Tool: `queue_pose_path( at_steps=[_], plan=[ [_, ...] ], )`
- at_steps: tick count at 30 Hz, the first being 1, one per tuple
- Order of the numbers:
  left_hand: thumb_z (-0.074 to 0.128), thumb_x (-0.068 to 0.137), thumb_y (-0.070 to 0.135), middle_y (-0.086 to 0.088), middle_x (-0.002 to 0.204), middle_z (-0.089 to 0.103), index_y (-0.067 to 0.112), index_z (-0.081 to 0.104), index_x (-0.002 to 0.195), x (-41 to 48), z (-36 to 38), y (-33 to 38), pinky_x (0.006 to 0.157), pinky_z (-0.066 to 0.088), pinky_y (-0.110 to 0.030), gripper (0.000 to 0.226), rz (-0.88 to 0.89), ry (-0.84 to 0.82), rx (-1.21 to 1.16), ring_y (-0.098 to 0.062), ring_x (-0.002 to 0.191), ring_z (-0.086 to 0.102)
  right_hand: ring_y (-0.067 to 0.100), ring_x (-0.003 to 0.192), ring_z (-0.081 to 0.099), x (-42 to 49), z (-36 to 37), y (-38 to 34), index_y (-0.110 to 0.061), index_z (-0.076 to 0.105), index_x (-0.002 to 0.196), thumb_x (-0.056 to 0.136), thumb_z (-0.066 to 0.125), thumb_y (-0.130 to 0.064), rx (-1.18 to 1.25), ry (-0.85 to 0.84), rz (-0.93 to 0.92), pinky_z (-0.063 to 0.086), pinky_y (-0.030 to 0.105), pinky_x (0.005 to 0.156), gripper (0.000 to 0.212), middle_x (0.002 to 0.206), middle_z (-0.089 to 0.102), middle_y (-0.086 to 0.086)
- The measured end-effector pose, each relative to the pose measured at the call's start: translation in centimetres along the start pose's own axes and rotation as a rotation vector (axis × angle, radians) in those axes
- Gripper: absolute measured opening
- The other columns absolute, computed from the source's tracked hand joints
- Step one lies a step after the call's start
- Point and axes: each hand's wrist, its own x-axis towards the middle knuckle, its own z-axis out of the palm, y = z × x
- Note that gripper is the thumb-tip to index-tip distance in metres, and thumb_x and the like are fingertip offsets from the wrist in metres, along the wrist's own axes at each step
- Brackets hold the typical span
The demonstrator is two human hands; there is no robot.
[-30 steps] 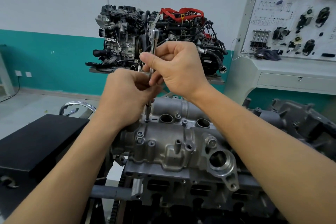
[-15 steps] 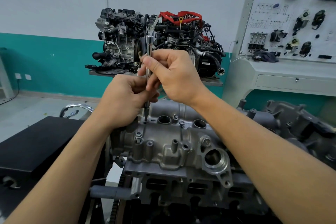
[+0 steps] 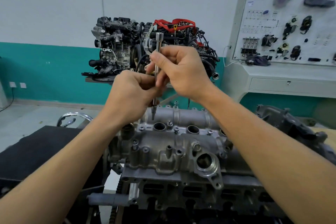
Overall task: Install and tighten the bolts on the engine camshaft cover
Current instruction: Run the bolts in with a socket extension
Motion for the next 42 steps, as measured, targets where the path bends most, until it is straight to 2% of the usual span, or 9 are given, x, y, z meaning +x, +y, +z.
queue_pose_path(
  at_steps=[3, 7, 10, 15, 20, 25, 33, 37, 42],
  plan=[
    [0.078, 0.086, 0.015, -0.007, 0.074, 0.077, 0.011, 0.081, 0.083, 0.7, 1.9, 0.5, 0.074, 0.063, -0.043, 0.006, -0.038, -0.081, -0.078, -0.028, 0.075, 0.075, 0.019, 0.042, 0.059, -0.1, -2.4, 0.0, 0.007, 0.067, 0.084, 0.101, 0.055, -0.009, -0.074, -0.025, -0.014, 0.050, 0.034, 0.040, 0.026, 0.075, 0.072, 0.018],
    [0.078, 0.085, 0.011, -0.023, 0.079, 0.073, 0.008, 0.079, 0.076, 0.5, 3.6, 0.1, 0.077, 0.063, -0.040, 0.009, -0.035, -0.173, -0.072, -0.016, 0.078, 0.060, 0.028, 0.045, 0.060, -1.8, -3.8, 1.1, 0.012, 0.065, 0.090, 0.102, 0.052, -0.009, -0.081, -0.059, 0.026, 0.053, 0.042, 0.044, 0.027, 0.078, 0.070, 0.024],
    [0.078, 0.084, 0.006, -0.011, 0.070, 0.074, 0.009, 0.080, 0.079, 0.7, 3.7, -0.1, 0.065, 0.063, -0.032, 0.005, -0.047, -0.191, -0.133, -0.016, 0.068, 0.068, 0.022, 0.044, 0.061, -2.1, -4.1, 1.7, 0.009, 0.065, 0.091, 0.101, 0.052, -0.010, -0.055, -0.033, 0.013, 0.052, 0.039, 0.042, 0.025, 0.075, 0.073, 0.011],
    [0.077, 0.084, 0.004, -0.029, 0.081, 0.071, -0.007, 0.074, 0.083, 1.0, 4.1, -0.3, 0.073, 0.062, -0.047, 0.012, -0.084, -0.229, -0.190, -0.028, 0.073, 0.073, 0.032, 0.043, 0.060, -2.1, -4.3, 1.8, 0.004, 0.067, 0.087, 0.101, 0.053, -0.014, -0.072, -0.033, -0.016, 0.051, 0.032, 0.041, 0.026, 0.076, 0.065, 0.036],
    [0.073, 0.086, 0.003, -0.010, 0.071, 0.072, -0.001, 0.076, 0.083, 1.0, 4.6, -0.2, 0.069, 0.064, -0.036, 0.006, -0.086, -0.302, -0.250, -0.023, 0.068, 0.071, 0.037, 0.043, 0.059, -2.3, -5.1, 1.9, 0.002, 0.067, 0.085, 0.099, 0.055, -0.017, -0.061, -0.042, -0.028, 0.054, 0.037, 0.043, 0.027, 0.073, 0.063, 0.038],
    [0.072, 0.087, 0.002, -0.017, 0.074, 0.067, -0.015, 0.071, 0.088, 0.9, 4.7, -0.2, 0.063, 0.059, -0.022, 0.018, -0.056, -0.325, -0.236, -0.018, 0.065, 0.067, 0.034, 0.043, 0.061, -2.6, -5.3, 1.9, 0.002, 0.066, 0.084, 0.099, 0.054, -0.017, -0.055, -0.056, -0.035, 0.052, 0.031, 0.044, 0.026, 0.073, 0.064, 0.037],
    [0.073, 0.088, 0.006, -0.009, 0.073, 0.073, -0.001, 0.076, 0.082, 0.9, 4.5, -0.3, 0.068, 0.062, -0.029, 0.009, -0.097, -0.314, -0.188, -0.019, 0.070, 0.071, 0.038, 0.046, 0.061, -2.7, -5.1, 1.9, 0.006, 0.066, 0.090, 0.101, 0.053, -0.012, -0.046, -0.073, 0.021, 0.054, 0.033, 0.045, 0.025, 0.078, 0.067, 0.035],
    [0.079, 0.085, 0.021, -0.015, 0.065, 0.069, 0.011, 0.077, 0.075, 0.8, 4.5, -0.4, 0.070, 0.058, -0.046, 0.014, -0.030, -0.307, -0.043, -0.025, 0.064, 0.062, 0.019, 0.048, 0.062, -2.9, -5.5, 1.0, -0.005, 0.064, 0.102, 0.102, 0.050, -0.009, 0.045, -0.144, 0.132, 0.053, 0.031, 0.045, 0.014, 0.087, 0.075, 0.005],
    [0.084, 0.078, 0.025, -0.002, 0.062, 0.072, 0.023, 0.079, 0.074, 0.7, 4.2, -0.2, 0.062, 0.057, -0.039, 0.008, 0.014, -0.200, -0.020, -0.015, 0.053, 0.061, 0.016, 0.039, 0.056, -2.5, -5.3, 0.2, -0.002, 0.060, 0.076, 0.086, 0.077, -0.022, -0.186, 0.001, 0.118, 0.045, 0.026, 0.039, 0.028, 0.064, 0.067, 0.011]
  ],
)
